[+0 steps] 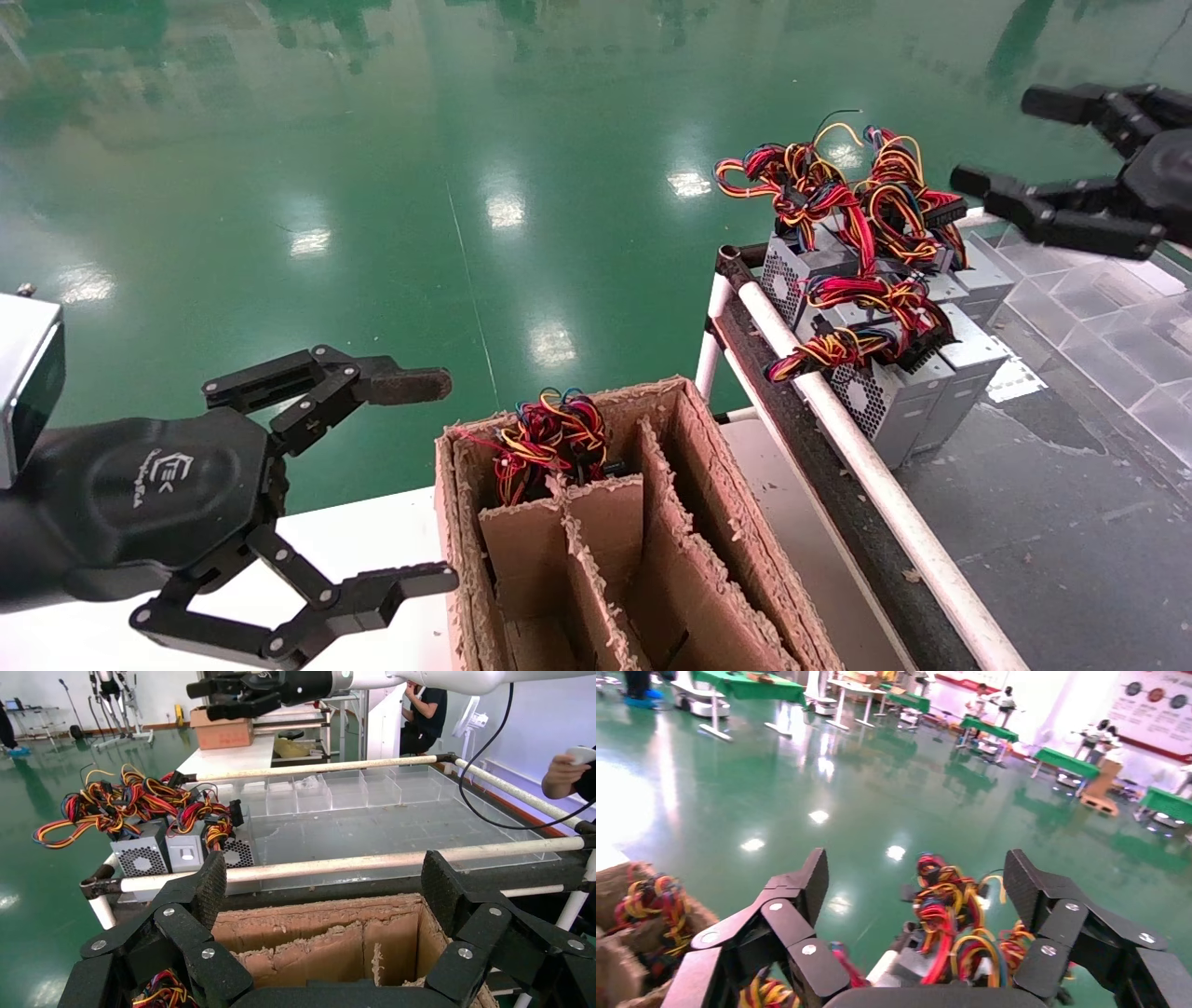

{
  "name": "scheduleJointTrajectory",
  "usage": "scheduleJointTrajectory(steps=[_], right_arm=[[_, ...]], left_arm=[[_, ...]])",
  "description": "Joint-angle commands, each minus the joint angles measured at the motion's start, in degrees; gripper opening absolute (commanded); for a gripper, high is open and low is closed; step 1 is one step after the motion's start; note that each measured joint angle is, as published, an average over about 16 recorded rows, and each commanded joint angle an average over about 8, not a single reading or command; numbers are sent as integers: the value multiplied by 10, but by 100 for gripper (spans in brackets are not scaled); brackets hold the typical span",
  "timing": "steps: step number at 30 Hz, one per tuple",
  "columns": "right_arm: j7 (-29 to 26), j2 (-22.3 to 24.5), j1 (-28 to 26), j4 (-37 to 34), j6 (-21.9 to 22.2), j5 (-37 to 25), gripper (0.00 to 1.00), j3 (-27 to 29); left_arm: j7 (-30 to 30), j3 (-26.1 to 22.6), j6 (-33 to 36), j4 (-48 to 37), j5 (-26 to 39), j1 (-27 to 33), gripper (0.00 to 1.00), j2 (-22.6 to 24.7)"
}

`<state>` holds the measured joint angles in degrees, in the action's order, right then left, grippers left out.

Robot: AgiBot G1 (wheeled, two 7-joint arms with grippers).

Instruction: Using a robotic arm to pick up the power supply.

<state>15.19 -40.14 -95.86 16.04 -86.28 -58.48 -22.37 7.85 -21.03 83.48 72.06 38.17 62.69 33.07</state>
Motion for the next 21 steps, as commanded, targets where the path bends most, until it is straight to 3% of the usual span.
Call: scheduleJointTrajectory(steps=[1, 21], right_arm=[[-10, 2, 14, 23, 0, 7, 100, 3], [-113, 22, 150, 252, 3, 73, 100, 28]], left_arm=[[0, 0, 0, 0, 0, 0, 100, 0], [9, 16, 7, 5, 12, -4, 100, 6]])
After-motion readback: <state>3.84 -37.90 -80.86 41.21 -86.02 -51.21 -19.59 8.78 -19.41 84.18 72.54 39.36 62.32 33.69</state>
